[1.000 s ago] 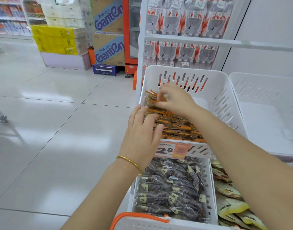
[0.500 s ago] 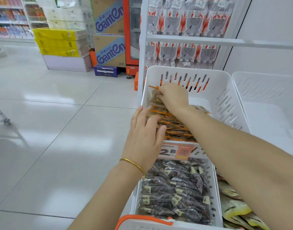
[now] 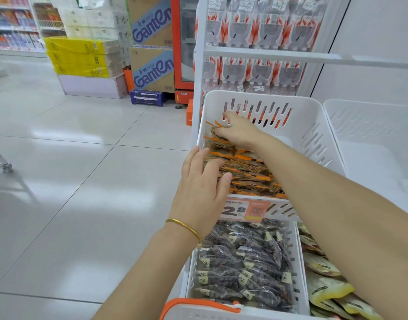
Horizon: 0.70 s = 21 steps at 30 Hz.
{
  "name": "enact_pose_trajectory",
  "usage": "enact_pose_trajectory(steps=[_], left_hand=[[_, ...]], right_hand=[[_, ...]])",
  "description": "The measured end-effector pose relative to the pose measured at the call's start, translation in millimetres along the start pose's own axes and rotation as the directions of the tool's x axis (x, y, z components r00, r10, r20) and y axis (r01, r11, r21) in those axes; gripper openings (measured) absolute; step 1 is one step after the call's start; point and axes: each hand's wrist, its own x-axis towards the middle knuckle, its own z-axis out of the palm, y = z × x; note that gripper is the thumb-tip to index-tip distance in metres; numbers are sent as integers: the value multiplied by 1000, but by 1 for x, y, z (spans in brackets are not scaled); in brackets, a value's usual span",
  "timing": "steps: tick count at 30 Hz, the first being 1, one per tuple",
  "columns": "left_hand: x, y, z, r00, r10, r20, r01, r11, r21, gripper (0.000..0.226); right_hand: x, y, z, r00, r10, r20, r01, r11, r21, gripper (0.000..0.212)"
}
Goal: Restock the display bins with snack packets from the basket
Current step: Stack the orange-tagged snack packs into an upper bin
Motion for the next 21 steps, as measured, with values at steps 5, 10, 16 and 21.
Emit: enact_pose_trajectory(steps=[5,10,16,21], left_hand=[[0,1,-1,1000,1,10,-1,1000,-11,56],[-1,0,-2,1000,18,15,-18,1000,-8,45],[-13,15,-23,997,24,78,-30,997,77,46],[-59,49,-58,978,142,150,-177,951,255,47]], right_hand=[[8,3,3,994,-97,-46,91,989,-114,37],[-6,-3,-6,993,-90,80,87,995,48,51],[-72,-11,-39,991,-83,-106,106,967,231,58],[-213,-10,-53,973,-112,-203,196,866,460,55]])
